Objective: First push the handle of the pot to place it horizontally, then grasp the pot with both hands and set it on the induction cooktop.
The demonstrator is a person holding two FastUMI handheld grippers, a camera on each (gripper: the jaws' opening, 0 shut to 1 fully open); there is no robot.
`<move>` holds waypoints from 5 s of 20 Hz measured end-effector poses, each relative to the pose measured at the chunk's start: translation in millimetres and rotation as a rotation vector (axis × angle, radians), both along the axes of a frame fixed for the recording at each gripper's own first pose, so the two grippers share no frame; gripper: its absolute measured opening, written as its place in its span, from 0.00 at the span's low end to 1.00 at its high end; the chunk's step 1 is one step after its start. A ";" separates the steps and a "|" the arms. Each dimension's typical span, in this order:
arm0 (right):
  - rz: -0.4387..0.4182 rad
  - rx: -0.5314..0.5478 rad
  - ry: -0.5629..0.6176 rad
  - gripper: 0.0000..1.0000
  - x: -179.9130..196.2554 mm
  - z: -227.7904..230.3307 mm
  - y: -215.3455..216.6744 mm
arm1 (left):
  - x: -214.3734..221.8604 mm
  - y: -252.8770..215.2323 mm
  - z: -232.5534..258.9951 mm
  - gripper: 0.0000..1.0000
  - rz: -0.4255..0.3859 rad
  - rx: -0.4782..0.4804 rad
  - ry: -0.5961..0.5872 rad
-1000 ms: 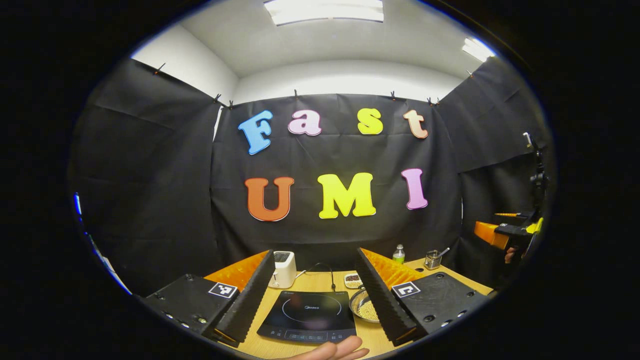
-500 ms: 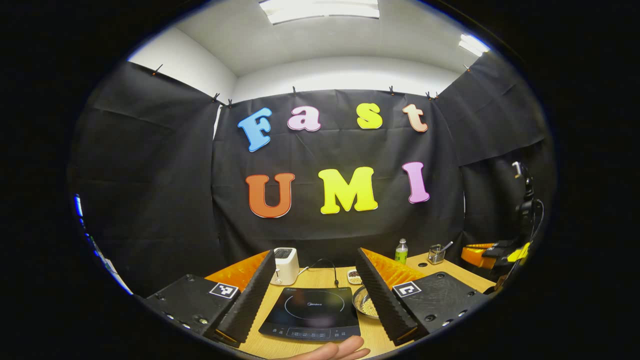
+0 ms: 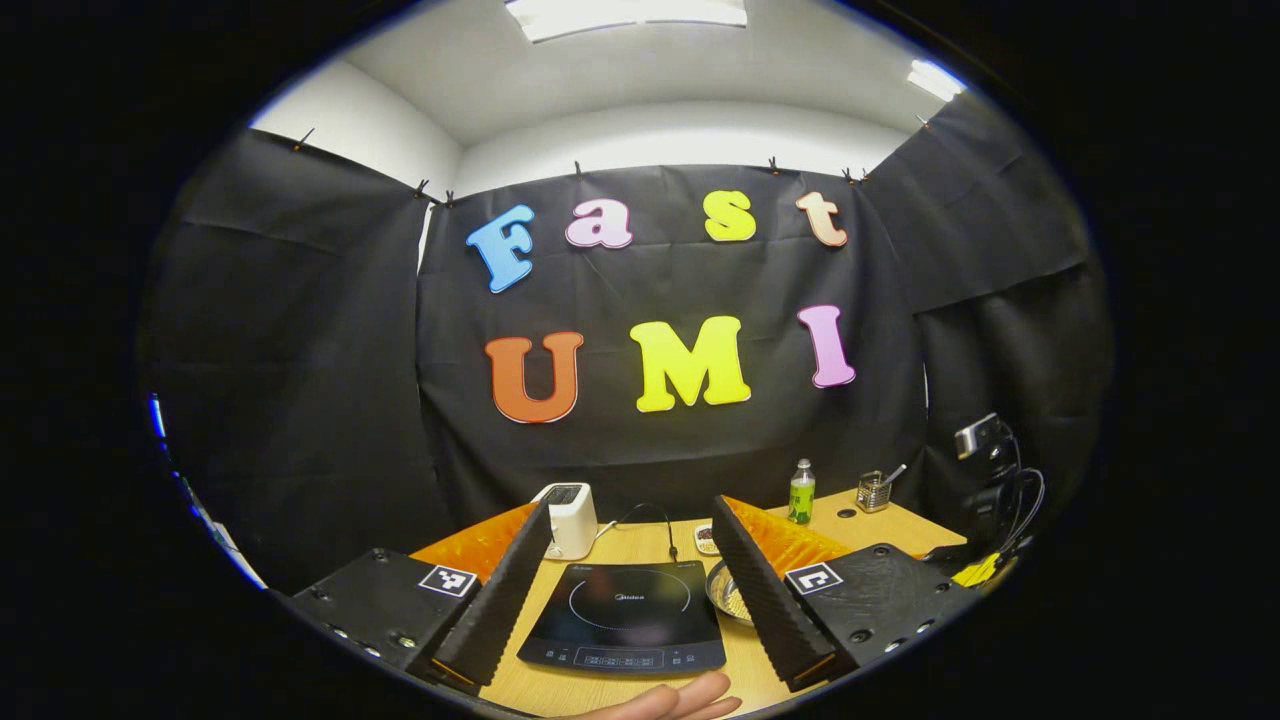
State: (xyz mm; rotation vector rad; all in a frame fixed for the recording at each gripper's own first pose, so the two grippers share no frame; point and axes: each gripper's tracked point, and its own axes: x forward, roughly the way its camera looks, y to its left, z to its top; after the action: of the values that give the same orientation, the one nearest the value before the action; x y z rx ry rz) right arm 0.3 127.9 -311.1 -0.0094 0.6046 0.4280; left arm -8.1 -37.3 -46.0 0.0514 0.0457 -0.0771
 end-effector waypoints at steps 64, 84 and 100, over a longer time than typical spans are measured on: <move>-0.154 -0.218 0.229 0.04 137.7 -115.1 -118.2 | 137.3 -40.1 -77.9 0.96 -0.062 -0.066 0.153; -0.257 -0.115 0.021 0.80 159.7 -45.0 -134.3 | 177.7 -109.7 -190.1 0.95 -0.147 -0.109 0.464; -0.275 -0.179 0.126 0.92 207.8 -101.2 -130.8 | 205.4 -150.7 -279.0 0.96 -0.204 -0.128 0.664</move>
State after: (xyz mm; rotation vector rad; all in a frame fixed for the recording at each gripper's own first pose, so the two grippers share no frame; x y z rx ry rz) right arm 208.1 -2.9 -412.3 -0.0697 0.7551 0.1074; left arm 197.3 -188.0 -325.0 -0.0996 0.6989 -0.2986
